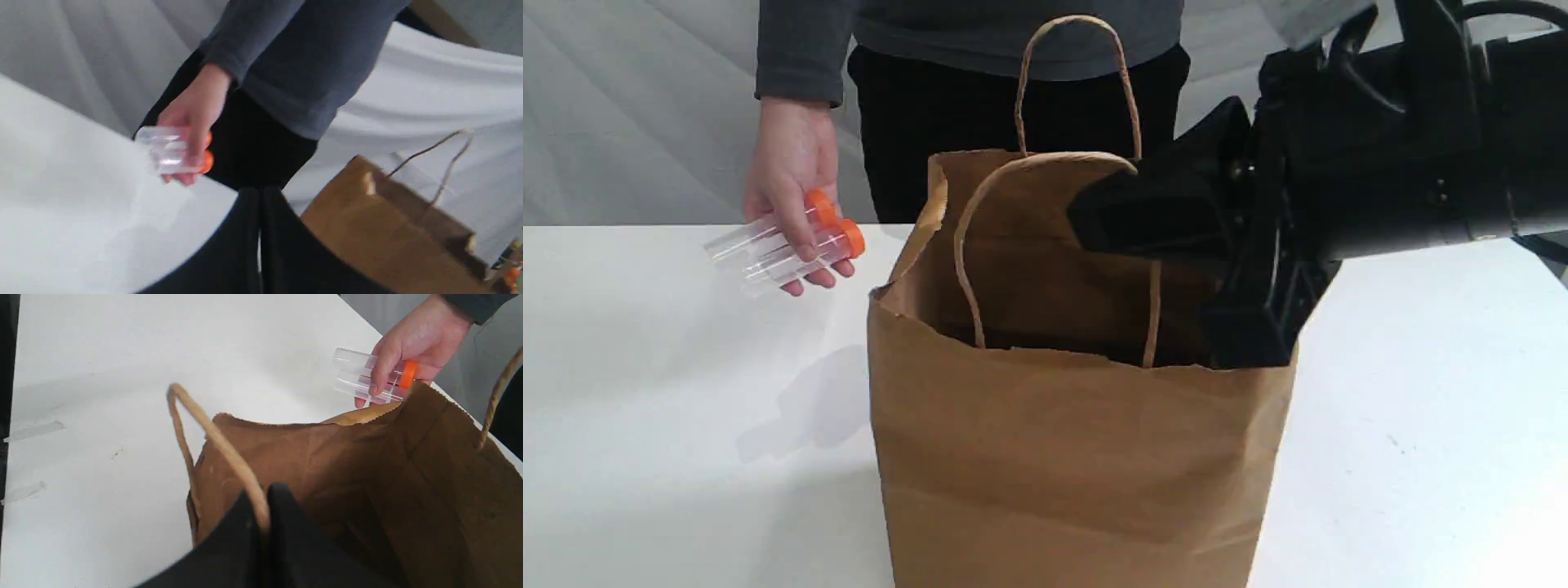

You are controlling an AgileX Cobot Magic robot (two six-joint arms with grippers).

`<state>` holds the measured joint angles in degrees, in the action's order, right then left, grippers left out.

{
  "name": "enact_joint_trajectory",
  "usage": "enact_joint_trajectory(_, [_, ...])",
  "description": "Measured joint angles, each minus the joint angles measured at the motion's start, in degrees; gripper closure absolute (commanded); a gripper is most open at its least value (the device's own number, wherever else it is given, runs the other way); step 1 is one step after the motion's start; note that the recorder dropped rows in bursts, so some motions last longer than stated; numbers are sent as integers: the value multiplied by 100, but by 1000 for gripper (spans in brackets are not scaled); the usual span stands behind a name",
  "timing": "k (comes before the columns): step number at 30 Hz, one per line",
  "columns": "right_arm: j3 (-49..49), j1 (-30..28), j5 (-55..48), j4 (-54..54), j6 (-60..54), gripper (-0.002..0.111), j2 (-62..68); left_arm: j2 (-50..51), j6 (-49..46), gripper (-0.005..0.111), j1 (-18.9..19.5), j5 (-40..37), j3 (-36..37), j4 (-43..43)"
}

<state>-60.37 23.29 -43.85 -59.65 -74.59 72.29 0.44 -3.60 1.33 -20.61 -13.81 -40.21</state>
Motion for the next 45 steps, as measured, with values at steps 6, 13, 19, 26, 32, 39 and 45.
enact_joint_trajectory(6, [0, 0, 0, 0, 0, 108, 0, 1314, -874, 107, 0, -966, -1699, -38])
enact_joint_trajectory(13, [0, 0, -24, 12, 35, 108, 0, 3820, -2110, 107, 0, -2571, -3683, -182])
enact_joint_trajectory(19, [0, 0, -93, 12, 35, 108, 0, 5882, -3158, 107, 0, -3928, -5347, -802])
enact_joint_trajectory(26, [0, 0, -145, 12, 45, 108, 0, 7957, -3623, 102, -223, -4824, -6814, -752])
enact_joint_trajectory(32, [0, 0, -145, 23, 57, 108, 0, 8978, -4225, 78, -1337, -4873, -7693, 55])
enact_joint_trajectory(39, [0, 0, -215, 23, 80, 108, 0, 9563, -4385, 55, -2457, -4138, -8470, 1513])
enact_joint_trajectory(45, [0, 0, -237, 23, 104, 108, 0, 9843, -4395, 55, -2875, -3736, -8739, 2157])
